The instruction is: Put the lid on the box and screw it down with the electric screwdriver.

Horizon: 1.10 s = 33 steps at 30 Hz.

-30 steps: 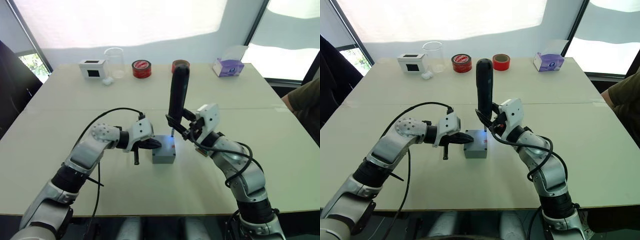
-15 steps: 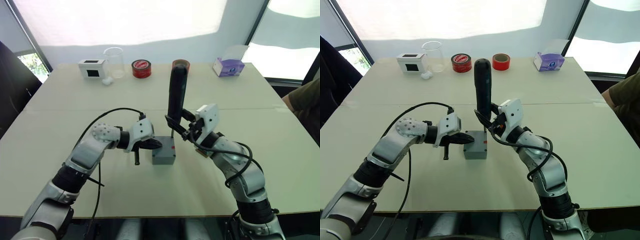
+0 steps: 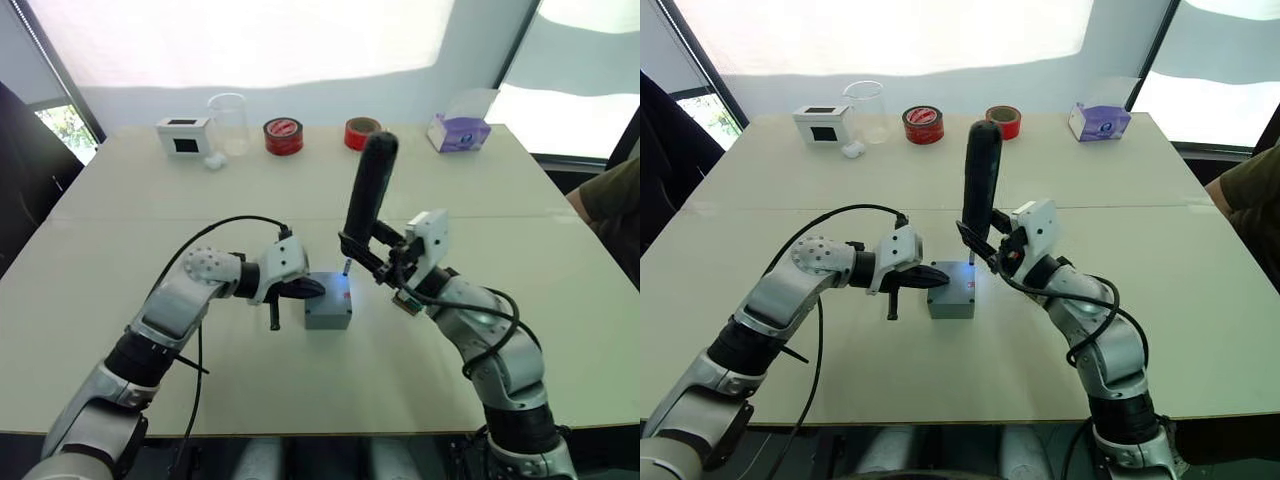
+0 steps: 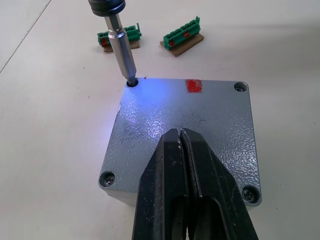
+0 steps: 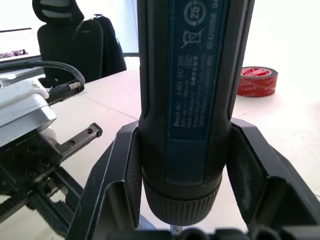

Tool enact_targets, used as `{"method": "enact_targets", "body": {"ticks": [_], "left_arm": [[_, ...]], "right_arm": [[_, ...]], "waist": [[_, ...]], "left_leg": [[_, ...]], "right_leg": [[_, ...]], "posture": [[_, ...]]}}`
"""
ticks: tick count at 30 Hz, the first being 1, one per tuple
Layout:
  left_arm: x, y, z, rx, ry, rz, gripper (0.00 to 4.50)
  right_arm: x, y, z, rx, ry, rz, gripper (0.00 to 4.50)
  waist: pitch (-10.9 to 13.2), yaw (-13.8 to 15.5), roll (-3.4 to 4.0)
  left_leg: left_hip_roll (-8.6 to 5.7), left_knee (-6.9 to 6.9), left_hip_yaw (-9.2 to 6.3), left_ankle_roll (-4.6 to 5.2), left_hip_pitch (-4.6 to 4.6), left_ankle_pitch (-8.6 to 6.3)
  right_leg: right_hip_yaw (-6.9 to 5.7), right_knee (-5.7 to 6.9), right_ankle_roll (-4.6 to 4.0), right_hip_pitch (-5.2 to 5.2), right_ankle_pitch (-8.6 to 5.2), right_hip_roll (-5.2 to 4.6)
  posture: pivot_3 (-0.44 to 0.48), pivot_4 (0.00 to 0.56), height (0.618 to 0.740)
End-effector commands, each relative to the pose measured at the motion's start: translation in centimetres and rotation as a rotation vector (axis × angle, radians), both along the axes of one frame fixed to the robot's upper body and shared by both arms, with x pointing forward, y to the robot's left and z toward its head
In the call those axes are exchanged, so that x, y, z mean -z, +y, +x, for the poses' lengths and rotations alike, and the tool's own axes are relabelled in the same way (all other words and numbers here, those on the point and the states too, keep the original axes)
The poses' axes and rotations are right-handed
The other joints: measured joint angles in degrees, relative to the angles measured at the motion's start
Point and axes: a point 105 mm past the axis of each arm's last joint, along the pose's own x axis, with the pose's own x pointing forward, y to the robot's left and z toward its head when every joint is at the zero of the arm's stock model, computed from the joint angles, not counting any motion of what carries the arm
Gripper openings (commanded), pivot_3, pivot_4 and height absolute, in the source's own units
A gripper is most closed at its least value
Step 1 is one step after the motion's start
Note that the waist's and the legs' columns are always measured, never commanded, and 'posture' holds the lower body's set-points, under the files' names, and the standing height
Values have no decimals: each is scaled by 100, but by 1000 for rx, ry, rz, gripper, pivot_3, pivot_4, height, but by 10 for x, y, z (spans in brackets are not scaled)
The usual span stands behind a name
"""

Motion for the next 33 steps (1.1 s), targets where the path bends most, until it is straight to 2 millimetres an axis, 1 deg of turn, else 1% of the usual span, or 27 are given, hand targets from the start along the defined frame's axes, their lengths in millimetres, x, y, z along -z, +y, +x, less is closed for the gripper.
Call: {"method": "enact_targets", "body": {"ticks": [1,2,3,4,5,7,9,10,11,12,13,14,15,17,18,21,22,24,29,33], "left_arm": [[19,7,-4,-19,74,45,0],[18,8,-4,-23,80,38,0],[15,8,-3,-31,93,15,0],[10,9,-2,-43,106,-12,0],[2,8,0,-52,109,-63,0],[-15,6,2,-63,123,-155,0],[-28,5,1,-63,155,-227,0],[-32,5,0,-62,165,-245,0],[-38,6,-2,-55,170,-261,0],[-41,7,-3,-51,172,-268,0],[-48,11,-8,-23,159,-262,0],[-52,13,-14,13,136,-229,0],[-53,14,-18,37,121,-203,0],[-54,11,-30,103,106,-151,0],[-54,10,-34,125,104,-139,0],[-52,1,-44,201,75,-95,0],[-51,-2,-46,216,65,-84,0],[-50,-6,-46,221,45,-77,0],[-45,-11,-45,207,31,-84,0],[-43,-14,-46,194,35,-98,0]], "right_arm": [[-59,-13,-1,-34,-97,56,1783],[-72,-17,-1,-38,-108,75,1783],[-85,-22,0,-46,-102,101,1783],[-98,-28,0,-62,-74,145,1783],[-106,-35,0,-105,-3,201,1783],[-110,-48,-1,-164,156,234,1783],[-106,-65,4,-124,266,199,1783],[-105,-71,5,-100,294,187,1783],[-99,-83,11,-29,337,148,1783],[-95,-92,14,19,366,123,1783],[-71,-113,18,134,485,1,1783],[-49,-133,16,216,612,-74,1783],[-36,-147,13,263,699,-116,1783],[-16,-159,4,275,839,-151,1783],[-10,-163,2,279,876,-163,1783],[15,-182,2,364,985,-230,1783],[20,-188,2,384,1008,-245,1783],[23,-195,4,407,1040,-244,1783],[33,-212,13,481,1086,-291,1783],[37,-219,21,508,1087,-310,1783]], "waist": [[10,3,12],[29,5,25],[36,15,28],[44,19,30],[54,19,31],[85,19,30],[104,13,9],[111,5,6],[116,-6,10],[123,-10,20],[130,-10,23],[139,-7,28],[151,4,32],[158,26,30],[162,16,37],[182,-49,59],[190,-38,67],[201,-14,78],[211,-7,80],[212,6,78]], "left_leg": [[0,3,1,0,-14,1],[-1,7,1,-1,-34,2],[-1,14,1,-4,-70,6],[-3,15,0,-8,-84,10],[-4,14,0,-9,-89,11],[-5,10,0,-9,-90,11],[-5,5,-2,-8,-96,11],[-5,4,-5,-8,-103,11],[-5,5,-6,-7,-117,11],[-5,11,-6,-7,-150,11],[-7,16,-5,-7,-168,12],[-12,18,-3,-7,-185,14],[-13,25,-2,-8,-190,15],[-15,27,-4,-14,-201,19],[-17,27,-1,-17,-202,20],[-22,48,20,-5,-203,14],[-22,55,21,4,-203,8],[-16,90,17,19,-203,0],[-11,113,16,20,-202,-1],[-11,116,12,20,-202,0]], "right_leg": [[0,3,1,0,1,-1],[-3,6,1,-15,2,-1],[-4,12,0,-49,6,-2],[-5,14,5,-67,11,-2],[-7,14,7,-71,13,-3],[-11,12,20,-72,20,-3],[-16,7,22,-76,21,-5],[-22,7,22,-79,21,-6],[-23,6,25,-90,22,-6],[-25,6,27,-118,23,-6],[-26,8,27,-133,24,-7],[-25,12,29,-150,25,-9],[-26,16,32,-154,26,-9],[-40,9,30,-156,25,-7],[-40,7,30,-157,25,-10],[-40,13,34,-157,27,-13],[-41,17,38,-156,29,-11],[-46,29,44,-144,31,15],[-44,32,60,-134,40,25],[-45,32,67,-132,44,29]], "posture": [[0,150,740],[0,150,740],[0,150,740],[0,150,740],[0,150,740],[0,150,740],[0,150,740],[0,150,740],[0,150,740],[0,150,740],[0,150,740],[0,150,740],[0,150,740],[0,150,740],[0,150,740],[0,150,740],[0,150,740],[0,150,740],[0,150,740],[0,150,740]]}}
